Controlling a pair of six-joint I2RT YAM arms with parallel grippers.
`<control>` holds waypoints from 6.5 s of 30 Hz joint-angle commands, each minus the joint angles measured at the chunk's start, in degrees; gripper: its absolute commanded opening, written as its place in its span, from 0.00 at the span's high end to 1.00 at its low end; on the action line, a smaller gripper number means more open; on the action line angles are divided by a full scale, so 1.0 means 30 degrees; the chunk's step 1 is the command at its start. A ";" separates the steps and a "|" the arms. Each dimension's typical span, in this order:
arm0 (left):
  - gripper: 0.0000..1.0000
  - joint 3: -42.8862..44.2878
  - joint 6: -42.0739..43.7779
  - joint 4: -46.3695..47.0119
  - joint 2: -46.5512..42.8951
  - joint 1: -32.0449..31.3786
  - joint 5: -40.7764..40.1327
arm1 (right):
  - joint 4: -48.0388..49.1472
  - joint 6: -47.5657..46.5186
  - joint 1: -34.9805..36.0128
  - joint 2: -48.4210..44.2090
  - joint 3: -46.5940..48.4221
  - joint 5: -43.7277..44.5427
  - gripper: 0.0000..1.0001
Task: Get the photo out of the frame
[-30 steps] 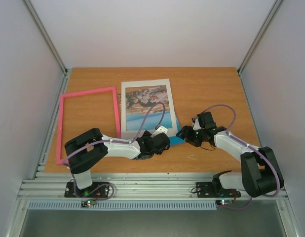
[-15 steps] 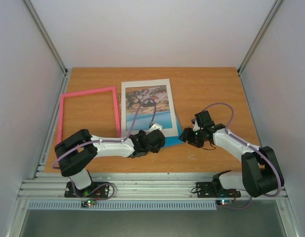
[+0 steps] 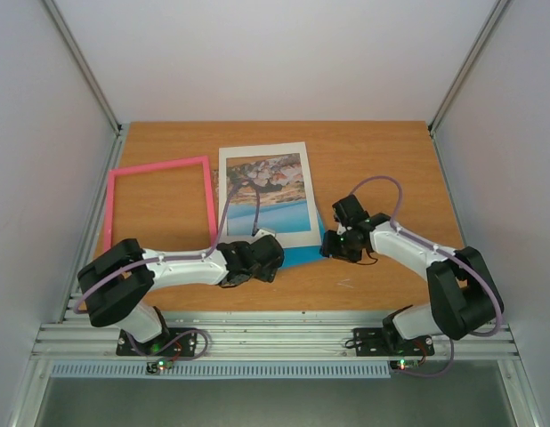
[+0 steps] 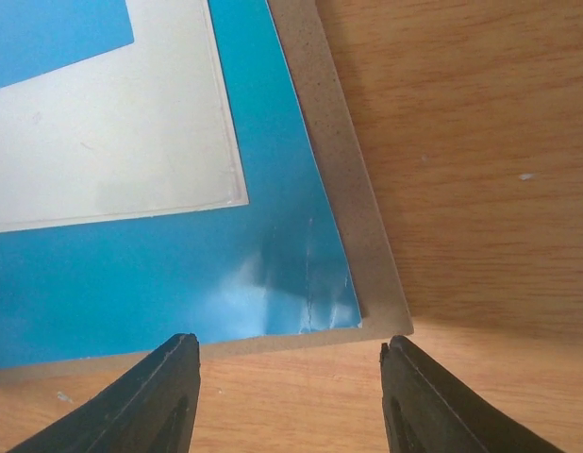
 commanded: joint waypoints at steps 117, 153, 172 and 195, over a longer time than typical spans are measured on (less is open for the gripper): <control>0.18 0.2976 0.7882 1.0598 0.5900 -0.5177 -0.6232 | 0.1847 0.2017 -0.4486 -0.4914 -0.1738 -0.7712 0.99; 0.19 -0.4084 0.1484 0.7142 -0.2344 -0.3381 -0.2721 | 0.5409 0.0034 -0.5654 -0.1723 -0.4320 -0.5594 0.75; 0.19 -0.5446 0.0656 0.6841 -0.4798 -0.2372 -0.1068 | 0.8669 0.0546 -0.7313 0.1780 -0.4015 -0.8620 0.72; 0.19 -0.5608 0.0510 0.6314 -0.5517 -0.2269 -0.0752 | 1.1616 0.1000 -0.7771 0.5789 -0.2490 -0.9970 0.84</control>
